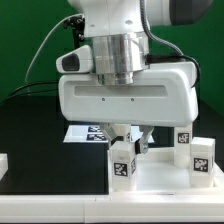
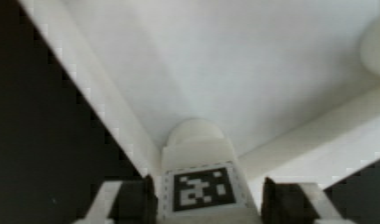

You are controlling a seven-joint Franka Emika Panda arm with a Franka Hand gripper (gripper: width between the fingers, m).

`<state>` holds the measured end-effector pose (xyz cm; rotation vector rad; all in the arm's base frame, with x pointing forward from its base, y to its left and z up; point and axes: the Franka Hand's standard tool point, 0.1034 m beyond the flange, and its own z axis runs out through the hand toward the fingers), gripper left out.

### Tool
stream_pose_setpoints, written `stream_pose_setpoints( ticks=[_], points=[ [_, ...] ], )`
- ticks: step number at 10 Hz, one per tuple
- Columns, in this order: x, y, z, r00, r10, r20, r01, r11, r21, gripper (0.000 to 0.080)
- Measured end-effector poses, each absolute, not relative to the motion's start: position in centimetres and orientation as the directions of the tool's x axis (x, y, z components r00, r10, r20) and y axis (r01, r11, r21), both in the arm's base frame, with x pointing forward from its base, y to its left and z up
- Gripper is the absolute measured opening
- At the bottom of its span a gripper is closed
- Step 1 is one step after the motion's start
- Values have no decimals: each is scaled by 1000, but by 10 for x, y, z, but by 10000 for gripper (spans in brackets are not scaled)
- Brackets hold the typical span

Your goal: Assemble square table

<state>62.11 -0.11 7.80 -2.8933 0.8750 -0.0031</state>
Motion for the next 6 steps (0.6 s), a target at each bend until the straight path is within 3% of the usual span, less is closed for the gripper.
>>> stream_pose_setpoints(
  ticks=[4,5,6],
  points=[
    [621,3,77,685,-726,-61,-728,-678,-104,284],
    [621,3,77,606,-792,-75,-795,-599,-99,284],
    [622,5,79,422,-901,-100,-906,-416,-76,284]
  ],
)
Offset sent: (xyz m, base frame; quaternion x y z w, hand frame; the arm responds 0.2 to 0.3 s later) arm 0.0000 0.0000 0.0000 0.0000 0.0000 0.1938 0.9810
